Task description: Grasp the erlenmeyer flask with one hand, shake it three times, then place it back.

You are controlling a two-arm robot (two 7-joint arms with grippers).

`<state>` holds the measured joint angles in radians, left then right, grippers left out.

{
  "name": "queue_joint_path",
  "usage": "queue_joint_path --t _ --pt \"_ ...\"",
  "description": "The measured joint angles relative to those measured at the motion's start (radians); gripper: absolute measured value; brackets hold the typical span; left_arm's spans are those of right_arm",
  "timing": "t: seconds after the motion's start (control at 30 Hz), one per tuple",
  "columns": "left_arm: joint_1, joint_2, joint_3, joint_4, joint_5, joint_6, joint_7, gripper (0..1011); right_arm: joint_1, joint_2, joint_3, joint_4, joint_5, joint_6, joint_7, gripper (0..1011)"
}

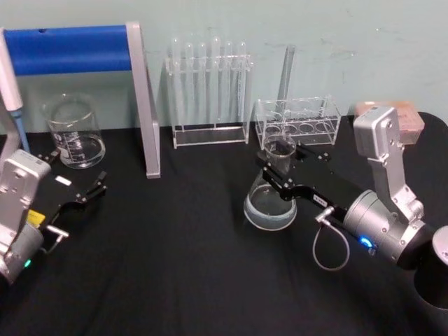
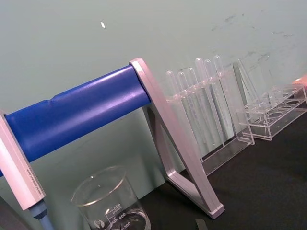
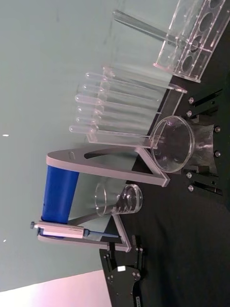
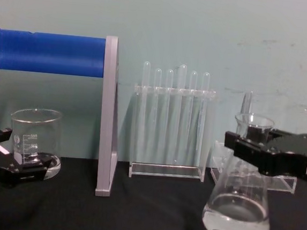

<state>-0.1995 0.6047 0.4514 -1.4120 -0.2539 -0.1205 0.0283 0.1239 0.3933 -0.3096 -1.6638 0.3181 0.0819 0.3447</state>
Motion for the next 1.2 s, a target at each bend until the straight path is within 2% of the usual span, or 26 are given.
queue_joint_path --t 0.9,1.2 --pt "0.000 0.000 0.000 0.000 0.000 0.000 0.000 1001 -0.009 -0.020 -0.026 0.097 -0.013 -0.070 0.029 449" --pt "0.000 0.000 0.000 0.000 0.000 0.000 0.000 1001 -0.011 -0.022 -0.034 0.110 -0.022 -0.075 0.033 449"
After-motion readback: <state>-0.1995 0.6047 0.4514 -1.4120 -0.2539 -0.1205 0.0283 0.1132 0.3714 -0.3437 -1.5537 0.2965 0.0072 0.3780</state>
